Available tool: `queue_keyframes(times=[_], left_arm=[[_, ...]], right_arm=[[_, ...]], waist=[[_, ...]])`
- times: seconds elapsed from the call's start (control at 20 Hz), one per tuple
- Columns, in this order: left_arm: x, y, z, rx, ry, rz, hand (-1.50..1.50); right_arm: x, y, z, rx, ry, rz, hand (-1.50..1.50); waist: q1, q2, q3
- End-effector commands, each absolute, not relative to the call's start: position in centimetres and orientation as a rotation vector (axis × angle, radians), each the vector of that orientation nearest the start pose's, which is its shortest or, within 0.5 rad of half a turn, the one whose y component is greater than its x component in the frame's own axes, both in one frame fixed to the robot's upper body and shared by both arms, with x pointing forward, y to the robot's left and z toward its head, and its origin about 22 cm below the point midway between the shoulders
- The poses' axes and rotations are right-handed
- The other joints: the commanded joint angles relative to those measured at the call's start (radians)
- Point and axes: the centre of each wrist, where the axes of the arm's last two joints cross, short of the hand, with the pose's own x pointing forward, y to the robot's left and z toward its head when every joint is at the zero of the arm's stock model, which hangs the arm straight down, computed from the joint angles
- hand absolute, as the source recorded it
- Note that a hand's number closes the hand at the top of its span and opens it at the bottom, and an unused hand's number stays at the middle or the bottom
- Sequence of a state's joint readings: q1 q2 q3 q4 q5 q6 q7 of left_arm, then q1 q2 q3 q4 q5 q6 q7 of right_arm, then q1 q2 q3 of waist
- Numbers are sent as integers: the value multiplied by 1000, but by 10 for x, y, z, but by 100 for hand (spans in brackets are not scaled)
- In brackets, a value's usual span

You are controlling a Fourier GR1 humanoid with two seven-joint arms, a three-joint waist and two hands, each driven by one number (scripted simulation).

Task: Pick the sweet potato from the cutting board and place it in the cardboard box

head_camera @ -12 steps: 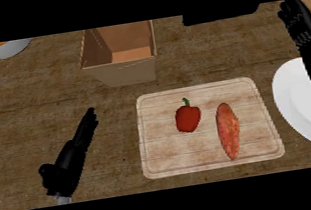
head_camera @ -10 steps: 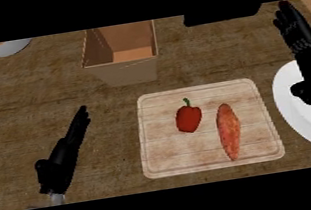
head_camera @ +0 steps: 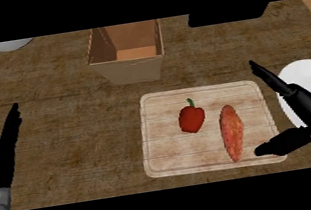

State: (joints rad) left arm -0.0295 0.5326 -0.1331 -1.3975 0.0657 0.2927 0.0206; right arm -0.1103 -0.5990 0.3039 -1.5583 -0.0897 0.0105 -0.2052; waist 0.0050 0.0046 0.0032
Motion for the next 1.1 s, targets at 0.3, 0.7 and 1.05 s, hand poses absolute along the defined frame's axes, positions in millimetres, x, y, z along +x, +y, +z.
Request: queue_keyframes(times=[0.3, 0.7, 1.05], left_arm=[[260, 356, 24, 656, -1379, -199, 0], [275, 357, 32, 657, -1367, -205, 0], [258, 367, 28, 650, -1367, -221, 0]], right_arm=[[236, -368, -27, 177, -1848, 623, -150], [280, -359, 42, -83, -1637, 1188, -150], [306, -337, 70, -127, -1376, 1466, -150]], waist=[[1, -2, -2], [1, -4, -4], [16, -6, -4]])
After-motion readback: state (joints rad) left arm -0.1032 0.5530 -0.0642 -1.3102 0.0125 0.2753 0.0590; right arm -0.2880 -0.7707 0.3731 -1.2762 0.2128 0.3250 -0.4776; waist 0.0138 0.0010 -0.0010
